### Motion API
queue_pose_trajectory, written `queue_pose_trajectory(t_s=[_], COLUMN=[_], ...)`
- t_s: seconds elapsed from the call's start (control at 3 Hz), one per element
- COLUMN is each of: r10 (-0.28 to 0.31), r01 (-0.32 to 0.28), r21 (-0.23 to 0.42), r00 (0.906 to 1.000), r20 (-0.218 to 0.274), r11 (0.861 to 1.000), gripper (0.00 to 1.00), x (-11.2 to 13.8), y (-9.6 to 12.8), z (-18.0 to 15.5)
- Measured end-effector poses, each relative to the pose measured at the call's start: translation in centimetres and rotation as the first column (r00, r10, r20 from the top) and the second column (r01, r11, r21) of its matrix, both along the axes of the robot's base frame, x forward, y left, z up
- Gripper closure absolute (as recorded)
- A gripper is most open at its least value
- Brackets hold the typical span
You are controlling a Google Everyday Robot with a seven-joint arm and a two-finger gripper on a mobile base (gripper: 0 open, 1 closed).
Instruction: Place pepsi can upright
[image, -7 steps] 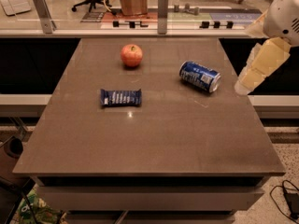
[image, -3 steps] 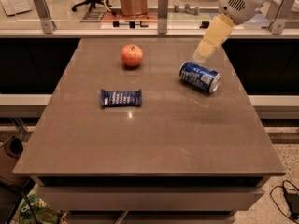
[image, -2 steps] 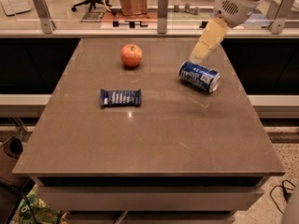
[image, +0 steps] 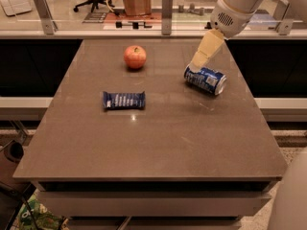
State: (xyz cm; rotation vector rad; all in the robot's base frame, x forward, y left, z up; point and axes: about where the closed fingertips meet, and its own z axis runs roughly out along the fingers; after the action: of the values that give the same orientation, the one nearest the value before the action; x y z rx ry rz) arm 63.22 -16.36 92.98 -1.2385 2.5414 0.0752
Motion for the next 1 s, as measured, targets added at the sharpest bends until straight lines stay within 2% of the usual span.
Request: queue_pose_trajectory(t_s=[0.67,1.0], r10=[0.021,0.012], r01=[-0.024,-0.019], r21=[-0.041,-0.076], r00=[0.9979,0.9955], r20=[-0.061,-0.094], r11=[0.999,0.997], gripper=[0.0,0.0], x=[1.0,1.0], y=[0.5,0.2], z=[-2.8,-4.1])
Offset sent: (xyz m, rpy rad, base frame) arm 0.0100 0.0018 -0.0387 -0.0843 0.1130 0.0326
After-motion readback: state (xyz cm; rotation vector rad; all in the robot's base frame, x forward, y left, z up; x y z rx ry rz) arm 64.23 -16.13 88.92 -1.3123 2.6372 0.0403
